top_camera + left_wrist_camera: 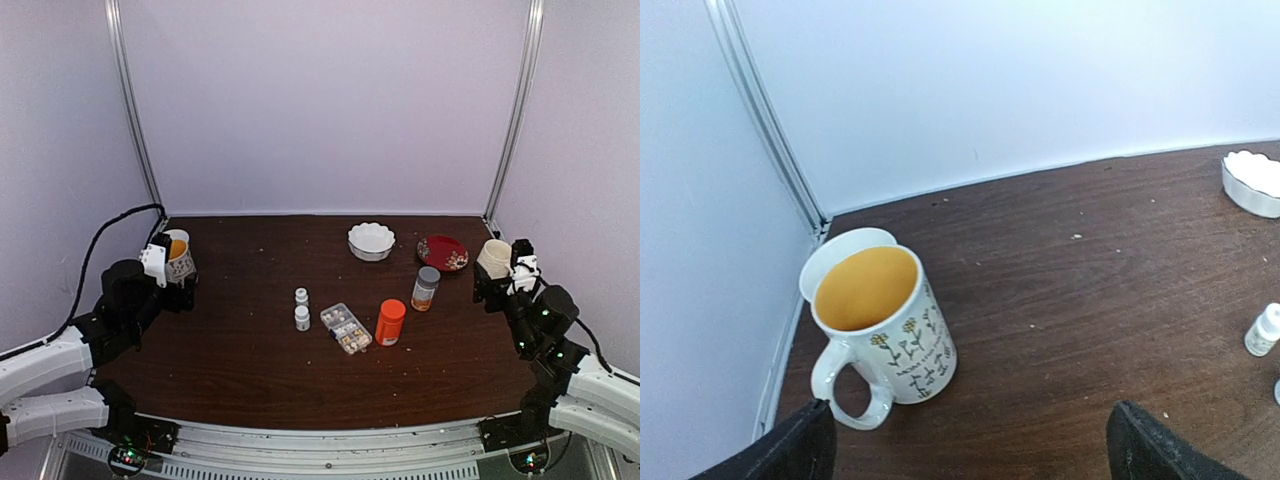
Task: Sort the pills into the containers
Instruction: Reset both arms
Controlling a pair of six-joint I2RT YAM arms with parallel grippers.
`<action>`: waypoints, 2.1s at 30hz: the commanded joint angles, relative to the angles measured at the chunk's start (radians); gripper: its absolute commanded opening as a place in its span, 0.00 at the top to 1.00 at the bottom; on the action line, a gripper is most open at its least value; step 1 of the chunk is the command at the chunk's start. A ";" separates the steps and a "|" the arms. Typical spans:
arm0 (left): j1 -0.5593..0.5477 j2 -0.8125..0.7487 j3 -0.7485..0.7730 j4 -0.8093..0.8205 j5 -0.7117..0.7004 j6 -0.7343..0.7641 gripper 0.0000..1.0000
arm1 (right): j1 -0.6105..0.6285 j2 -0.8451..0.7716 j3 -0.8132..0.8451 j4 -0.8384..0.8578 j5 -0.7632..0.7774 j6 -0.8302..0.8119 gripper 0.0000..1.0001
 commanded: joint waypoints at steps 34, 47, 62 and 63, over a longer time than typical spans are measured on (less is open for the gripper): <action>0.595 0.522 -0.053 0.790 0.440 0.151 0.03 | -0.443 0.836 0.102 0.676 -0.183 0.076 0.00; 0.612 0.621 -0.046 0.877 0.471 0.138 0.02 | -0.443 0.838 0.106 0.667 -0.181 0.077 0.00; 0.612 0.623 -0.046 0.877 0.470 0.139 0.02 | -0.443 0.838 0.105 0.672 -0.180 0.076 0.00; 0.613 0.622 -0.046 0.877 0.471 0.139 0.02 | -0.443 0.838 0.106 0.670 -0.180 0.076 0.00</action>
